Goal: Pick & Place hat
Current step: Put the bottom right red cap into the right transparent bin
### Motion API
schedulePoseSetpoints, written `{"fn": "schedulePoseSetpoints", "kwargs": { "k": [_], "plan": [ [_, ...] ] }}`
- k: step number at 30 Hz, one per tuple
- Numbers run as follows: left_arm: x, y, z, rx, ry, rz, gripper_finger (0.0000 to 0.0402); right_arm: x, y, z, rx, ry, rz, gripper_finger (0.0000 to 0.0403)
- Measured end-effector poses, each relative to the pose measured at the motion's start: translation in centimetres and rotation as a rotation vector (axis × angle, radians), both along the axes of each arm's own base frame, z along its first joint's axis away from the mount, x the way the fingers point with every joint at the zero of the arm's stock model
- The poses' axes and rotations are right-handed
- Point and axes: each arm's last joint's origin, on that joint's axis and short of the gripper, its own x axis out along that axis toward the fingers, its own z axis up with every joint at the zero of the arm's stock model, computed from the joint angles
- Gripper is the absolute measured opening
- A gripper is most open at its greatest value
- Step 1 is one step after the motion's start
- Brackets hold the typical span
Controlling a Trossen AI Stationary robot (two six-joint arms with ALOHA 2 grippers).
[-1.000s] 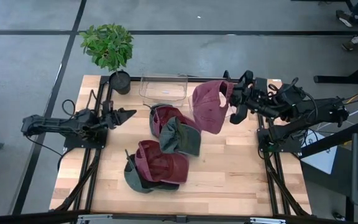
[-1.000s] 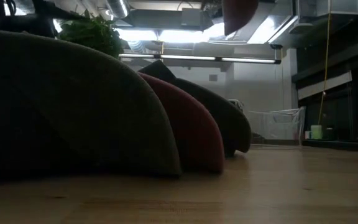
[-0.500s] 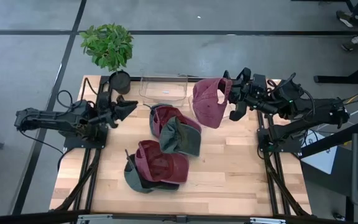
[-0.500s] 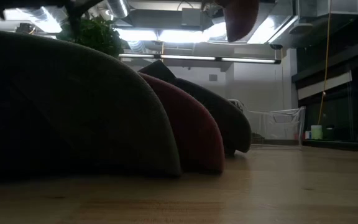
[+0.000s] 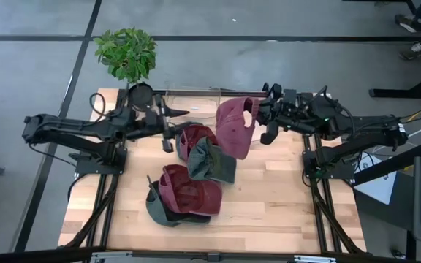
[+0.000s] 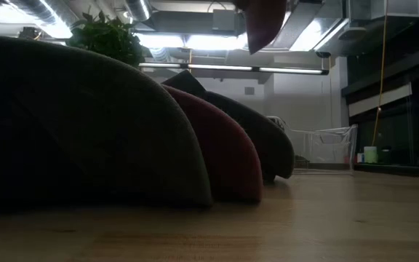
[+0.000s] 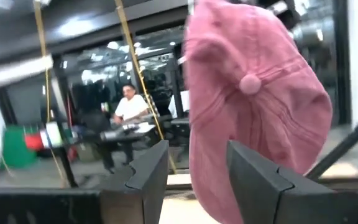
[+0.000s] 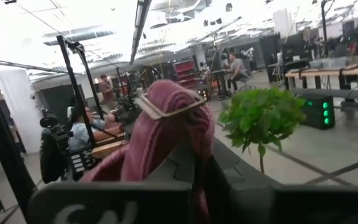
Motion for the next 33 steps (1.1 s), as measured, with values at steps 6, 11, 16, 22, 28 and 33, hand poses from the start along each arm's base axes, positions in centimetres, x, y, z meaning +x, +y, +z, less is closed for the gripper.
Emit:
{"fn": "schedulePoseSetpoints", "kwargs": {
  "k": [6,11,16,22,28,33],
  "plan": [
    [2.1,0.0,0.7,0.247,0.069,0.028,0.0157,0.8,0.1,-0.6,0.054,0.012,0.012,0.0016],
    [3.2,-0.4,0.8,0.479,0.161,0.077,0.0169,1.3,-0.1,-0.9,0.13,0.006,0.02,0.0017],
    [3.8,-1.4,1.0,0.628,0.193,0.081,0.0201,1.3,-0.7,-1.0,0.203,-0.007,0.009,0.0017],
    [4.7,-2.5,0.4,0.72,0.231,0.069,0.0246,1.5,-1.4,-1.2,0.295,-0.03,-0.001,0.0018],
    [5.4,-2.4,-0.1,0.808,0.285,0.169,0.0269,2.5,-1.6,-1.9,0.367,-0.012,0.057,0.0016],
    [5.5,-2.3,0.0,0.858,0.301,0.236,0.0271,3.1,-1.6,-2.4,0.398,0.002,0.081,0.0016]
  ]
}}
